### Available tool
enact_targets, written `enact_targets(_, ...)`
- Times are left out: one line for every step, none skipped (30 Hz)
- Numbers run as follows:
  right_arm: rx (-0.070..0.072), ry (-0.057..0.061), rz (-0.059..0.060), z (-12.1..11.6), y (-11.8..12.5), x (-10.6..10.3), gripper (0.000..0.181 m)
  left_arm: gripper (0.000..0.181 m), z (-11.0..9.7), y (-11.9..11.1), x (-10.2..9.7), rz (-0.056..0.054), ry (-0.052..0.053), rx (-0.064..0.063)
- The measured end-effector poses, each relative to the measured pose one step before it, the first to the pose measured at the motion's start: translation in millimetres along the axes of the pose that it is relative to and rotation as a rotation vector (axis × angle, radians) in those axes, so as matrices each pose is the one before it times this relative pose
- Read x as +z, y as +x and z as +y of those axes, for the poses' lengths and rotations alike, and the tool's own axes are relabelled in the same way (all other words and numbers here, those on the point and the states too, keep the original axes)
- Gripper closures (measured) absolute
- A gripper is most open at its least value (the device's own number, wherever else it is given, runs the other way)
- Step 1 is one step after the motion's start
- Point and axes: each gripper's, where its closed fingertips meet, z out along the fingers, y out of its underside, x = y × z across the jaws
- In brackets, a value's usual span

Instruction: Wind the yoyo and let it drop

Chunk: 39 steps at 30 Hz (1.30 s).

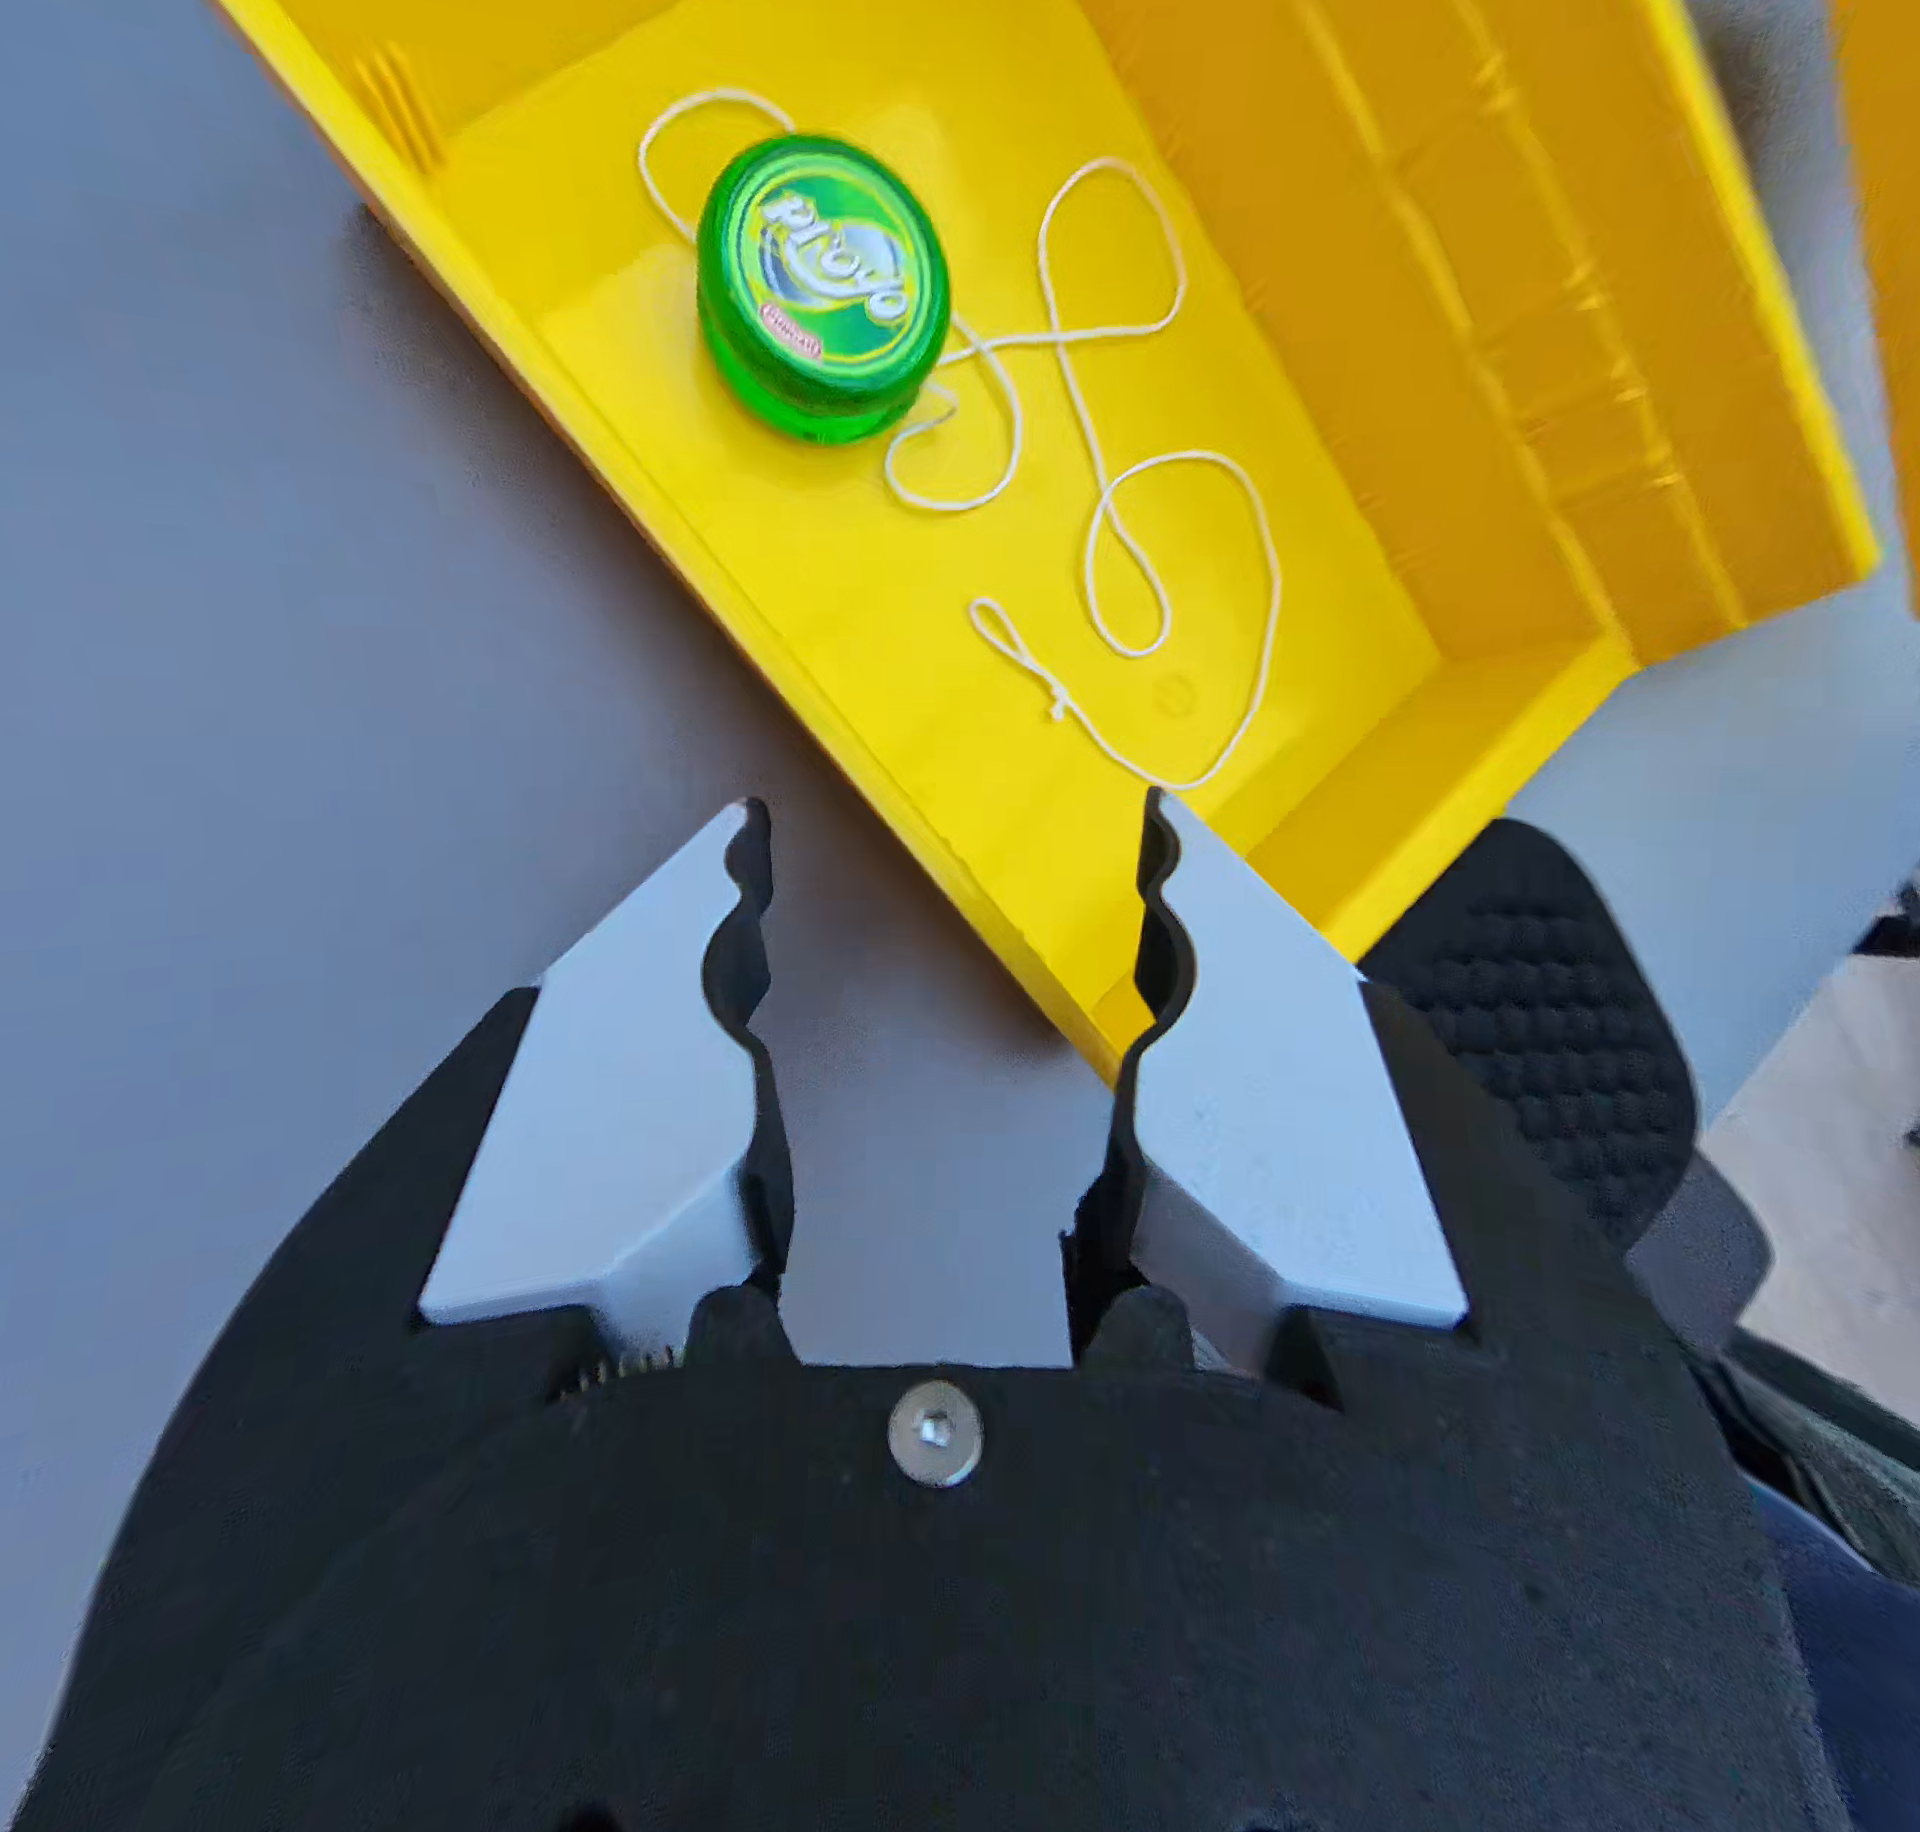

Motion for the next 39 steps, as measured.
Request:
enact_targets(-0.0021, -0.0032, 0.0009, -1.59, 1.23, 6.13, 0.18, 0.11, 3.14, -0.55, 4.55, -0.005, -0.0531, 0.0009)
enact_targets(-0.0065, -0.0042, -0.0002, -1.76, -0.44, 5.3, 0.18, 0.118, 2.77, 2.57, 2.1, 0.0185, -0.046, -0.0139)
enact_targets(-0.0103, -0.0054, -0.0009, -1.85, -1.81, 4.31, 0.18, 0.123, 2.69, 1.08, 1.19, 0.0062, -0.0425, 0.0011)
enact_targets(-0.0111, -0.0045, -0.0019, -2.12, -2.93, 3.45, 0.18, 0.126, 2.15, 1.79, 0.95, 0.0093, -0.0363, 0.0115)
enact_targets(-0.0129, -0.0022, -0.0001, -2.62, -3.75, 2.61, 0.18, 0.136, 2.19, 3.03, 0.79, 0.0214, -0.0326, 0.0042)
enact_targets(-0.0139, -0.0002, 0.0004, -3.22, -4.3, 2.07, 0.18, 0.141, 2.42, 0.95, 0.57, 0.014, -0.0325, -0.0052)
enact_targets(-0.013, 0.0017, 0.0006, -3.65, -4.6, 1.7, 0.18, 0.145, 2.17, -0.68, -0.29, 0.0078, -0.0306, -0.0034)
enact_targets(-0.0106, 0.0021, 0.0011, -3.8, -4.96, 1.57, 0.18, 0.151, 1.94, -2.01, -2.02, 0.0051, -0.0253, 0.0001)
enact_targets(-0.0099, 0.0002, 0.0008, -3.75, -5.34, 1.54, 0.18, 0.162, 0.84, -4.21, -3.74, -0.0046, -0.0122, 0.0053)
enact_targets(-0.0105, -0.001, 0.0014, -3.67, -5.57, 1.82, 0.18, 0.167, 1.33, -7.56, -4.11, -0.0231, -0.007, 0.0098)
enact_targets(-0.0106, 0.001, 0.0029, -4.16, -5.49, 2.04, 0.18, 0.17, 3.47, -10.98, -4.35, -0.0386, -0.0135, 0.0053)
enact_targets(-0.0122, 0.0045, 0.003, -4.92, -5.24, 2.63, 0.18, 0.172, 4.76, -14.58, -5.26, -0.0522, -0.0086, 0.0022)
enact_targets(-0.0098, 0.004, 0.0017, -4.79, -5.09, 3.17, 0.18, 0.174, 5.58, -18.61, -5.45, -0.0669, -0.0048, 0.0093)
enact_targets(-0.0095, 0.0007, 0.003, -4.25, -4.82, 3.48, 0.18, 0.176, 6.5, -20.55, -4.82, -0.0629, -0.0006, 0.0103)
enact_targets(-0.0065, -0.0041, 0.0015, -3.3, -4.61, 3.41, 0.18, 0.177, 7.92, -20.54, -3.71, -0.0406, -0.0004, -0.0093)
enact_targets(-0.0064, -0.0046, -0.0022, -3.07, -4.67, 3.33, 0.18, 0.177, 8.59, -19.65, -2.91, -0.011, 0.0018, -0.0383)
enact_targets(-0.0074, -0.0024, -0.0064, -3.07, -4.95, 3.52, 0.18, 0.178, 7.91, -19.14, -2.63, 0.0129, 0.011, -0.0578)
enact_targets(-0.0076, -0.0017, -0.0105, -3.07, -5.3, 3.49, 0.18, 0.178, 6.85, -19.41, -3.11, 0.0211, 0.0206, -0.0599)
enact_targets(-0.0067, -0.0022, -0.012, -2.66, -5.34, 3.43, 0.18, 0.177, 7.1, -19.68, -3.9, 0.0189, 0.02, -0.0488)
enact_targets(-0.0046, -0.0038, -0.0117, -2.1, -5.04, 3.48, 0.18, 0.177, 9.21, -18.97, -4.54, 0.0159, 0.0071, -0.0304)
enact_targets(-0.0052, 0.0076, -0.003, -3.47, -3.79, 2.09, 0.18, 0.177, 11.16, -17.86, -5.02, 0.0122, -0.0022, -0.0239)
enact_targets(-0.0016, 0.0119, -0.0017, -4.34, -3.14, 1.3, 0.18, 0.177, 10.34, -18.44, -5.41, 0.001, 0.0063, -0.033)
enact_targets(-0.0022, 0.0088, 0.0047, -3.53, -2.25, 1.1, 0.18, 0.177, 9.39, -19.94, -5.55, -0.0112, 0.0121, -0.0308)
enact_targets(-0.0011, 0.0076, 0.0028, -2.94, -2.06, 0.89, 0.18, 0.177, 8.55, -21.05, -5.57, -0.021, 0.0161, -0.0256)
enact_targets(-0.0025, 0.0068, 0.004, -2.21, -1.71, 0.93, 0.18, 0.177, 8.47, -21.42, -5.26, -0.0253, 0.016, -0.0211)
enact_targets(-0.0046, 0.0055, 0.0075, -1.72, -0.86, 1.05, 0.18, 0.177, 9.45, -20.18, -4.98, -0.0206, 0.0094, -0.0169)
enact_targets(-0.0101, 0.0015, 0.0082, -1.14, -0.48, 1.19, 0.18, 0.178, 10.7, -18.06, -4.67, -0.0108, 0.0036, -0.0155)
enact_targets(-0.0224, 0.0005, 0.0096, -1.2, -0.25, 1.21, 0.18, 0.178, 10.77, -16.46, -4.32, -0.0042, 0.005, -0.0174)
enact_targets(-0.0141, 0.002, 0.0008, -1.16, -0.85, 0.12, 0.181, 0.179, 10.49, -15.41, -4.13, -0.0017, 0.0075, -0.0212)
enact_targets(-0.0206, -0.002, 0.0065, -0.51, 0.08, 0.02, 0.181, 0.179, 10.31, -14.86, -4.09, 0.0003, 0.0085, -0.029)
enact_targets(-0.018, -0.0008, 0.0086, -0.22, 0.34, -0.18, 0.181, 0.179, 10.04, -14.41, -4.19, 0.0036, 0.0066, -0.0389)
enact_targets(-0.0088, -0.0015, 0.0061, -0.22, 1.48, -0.37, 0.181, 0.179, 9.21, -14.52, -4.23, 0.0032, 0.0049, -0.0407)
enact_targets(0.0046, 0.0007, 0.0025, -0.21, 2.39, -0.41, 0.181, 0.179, 8.04, -14.76, -4.08, -0.0029, 0.0072, -0.0329)
enact_targets(0.0093, -0.003, 0.0005, 0.48, 3.19, -0.44, 0.181, 0.178, 7.04, -14.31, -3.97, -0.0085, 0.0086, -0.0225)
enact_targets(0.0034, -0.0017, 0.0009, 0.38, 3.37, -0.39, 0.181, 0.178, 6.43, -12.56, -3.48, -0.0104, 0.0082, -0.013)
enact_targets(0.0009, -0.0004, 0.0014, -0.09, 2.72, -0.41, 0.181, 0.178, 5.98, -10.29, -2.92, -0.0082, 0.005, -0.0037)
enact_targets(-0.005, 0.0004, 0.0004, -0.66, 1.44, -0.2, 0.181, 0.178, 5.24, -7.97, -2.55, -0.0067, 0.0014, 0.0024)
enact_targets(-0.0184, -0.004, 0.0037, -0.19, 0.05, -0.04, 0.181, 0.178, 4.9, -6.52, -2.08, -0.0087, -0.0028, 0.0074)
enact_targets(-0.0208, -0.0067, 0.0115, 0.03, 0.15, -0.01, 0.181, 0.178, 4.84, -5.86, -1.84, -0.0117, -0.0063, 0.0128)
